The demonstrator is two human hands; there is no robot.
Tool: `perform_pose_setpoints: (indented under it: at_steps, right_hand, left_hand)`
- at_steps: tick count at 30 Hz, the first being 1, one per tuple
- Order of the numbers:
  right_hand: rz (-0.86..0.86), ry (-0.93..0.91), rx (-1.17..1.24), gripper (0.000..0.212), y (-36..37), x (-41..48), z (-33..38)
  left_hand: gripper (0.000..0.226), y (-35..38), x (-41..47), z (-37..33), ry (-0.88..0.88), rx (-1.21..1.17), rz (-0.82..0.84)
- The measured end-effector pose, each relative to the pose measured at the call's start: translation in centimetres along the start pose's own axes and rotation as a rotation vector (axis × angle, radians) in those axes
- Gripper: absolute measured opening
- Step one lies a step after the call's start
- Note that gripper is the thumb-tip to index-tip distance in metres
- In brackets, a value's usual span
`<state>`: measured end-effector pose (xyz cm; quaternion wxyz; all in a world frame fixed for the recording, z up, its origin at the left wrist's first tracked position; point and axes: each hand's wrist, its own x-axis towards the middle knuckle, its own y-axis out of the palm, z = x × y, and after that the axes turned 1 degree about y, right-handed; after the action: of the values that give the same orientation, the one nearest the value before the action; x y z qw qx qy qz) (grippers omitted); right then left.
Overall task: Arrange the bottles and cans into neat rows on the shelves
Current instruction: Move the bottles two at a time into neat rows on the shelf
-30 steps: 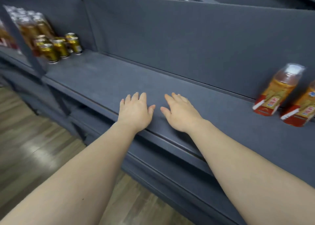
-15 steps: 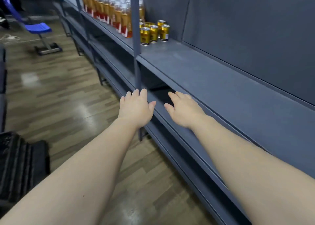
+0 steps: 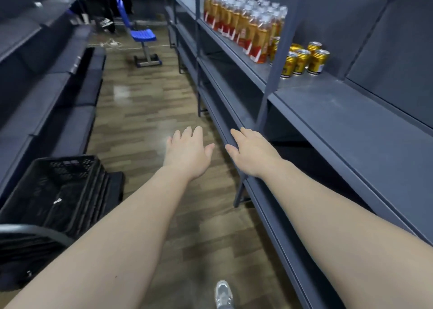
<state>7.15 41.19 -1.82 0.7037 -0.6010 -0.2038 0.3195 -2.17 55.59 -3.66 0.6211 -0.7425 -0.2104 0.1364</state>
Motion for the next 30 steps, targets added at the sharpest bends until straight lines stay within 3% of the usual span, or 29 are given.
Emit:
perform_pose_setpoints:
  at_steps: [19, 30]
  right_hand:
    - [0.014, -0.218, -0.017, 0.061, -1.7, 26.0, 3.3]
    - [-0.012, -0.175, -0.026, 0.055, -1.5, 39.5, 8.0]
  left_hand:
    - [0.053, -1.6, 19.3, 8.7, -0.206, 0.018, -0.037]
    - [0.050, -2.4, 31.8, 16.9, -0.176, 0.003, -0.045]
